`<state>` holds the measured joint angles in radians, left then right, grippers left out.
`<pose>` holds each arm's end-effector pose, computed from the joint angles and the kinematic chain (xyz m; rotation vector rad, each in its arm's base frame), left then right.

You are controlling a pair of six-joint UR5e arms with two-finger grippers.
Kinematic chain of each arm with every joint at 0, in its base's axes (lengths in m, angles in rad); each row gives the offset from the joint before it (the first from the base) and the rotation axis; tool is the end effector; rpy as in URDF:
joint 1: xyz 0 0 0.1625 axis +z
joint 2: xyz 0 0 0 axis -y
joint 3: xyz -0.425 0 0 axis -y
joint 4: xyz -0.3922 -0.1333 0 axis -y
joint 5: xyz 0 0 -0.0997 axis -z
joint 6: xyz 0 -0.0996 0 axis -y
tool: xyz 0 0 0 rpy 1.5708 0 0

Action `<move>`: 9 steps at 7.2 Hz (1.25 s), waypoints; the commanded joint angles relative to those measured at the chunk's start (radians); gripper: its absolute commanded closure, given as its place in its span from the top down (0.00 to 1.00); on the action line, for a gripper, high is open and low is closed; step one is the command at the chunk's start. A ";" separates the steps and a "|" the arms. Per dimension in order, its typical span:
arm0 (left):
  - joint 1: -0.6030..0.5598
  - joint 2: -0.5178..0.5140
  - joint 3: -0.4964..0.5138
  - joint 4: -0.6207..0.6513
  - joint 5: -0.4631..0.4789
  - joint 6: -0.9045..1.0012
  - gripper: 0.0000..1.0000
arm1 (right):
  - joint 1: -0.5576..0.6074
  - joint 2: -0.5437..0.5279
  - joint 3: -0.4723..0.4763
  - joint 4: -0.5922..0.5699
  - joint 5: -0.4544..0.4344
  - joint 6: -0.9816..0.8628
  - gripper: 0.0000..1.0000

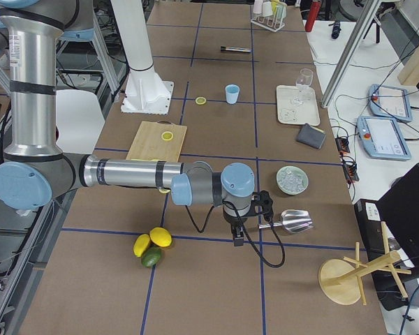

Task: Squeeze lemon into cup

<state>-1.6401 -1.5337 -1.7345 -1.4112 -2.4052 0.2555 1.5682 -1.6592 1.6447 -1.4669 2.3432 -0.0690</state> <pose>-0.0920 -0.4655 0.6078 0.1044 0.8293 0.1615 0.0626 -0.4605 0.6537 0.1105 -0.7690 -0.1025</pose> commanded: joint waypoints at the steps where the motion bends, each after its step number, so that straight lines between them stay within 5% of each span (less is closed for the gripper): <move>1: -0.001 0.001 -0.005 0.002 0.000 0.001 1.00 | 0.001 -0.010 -0.008 0.002 0.002 -0.002 1.00; 9: -0.001 0.018 -0.020 0.002 0.000 0.001 1.00 | 0.001 -0.036 -0.006 0.010 0.001 0.006 1.00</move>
<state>-1.6413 -1.5160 -1.7539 -1.4097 -2.4053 0.2562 1.5693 -1.6940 1.6380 -1.4574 2.3445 -0.0636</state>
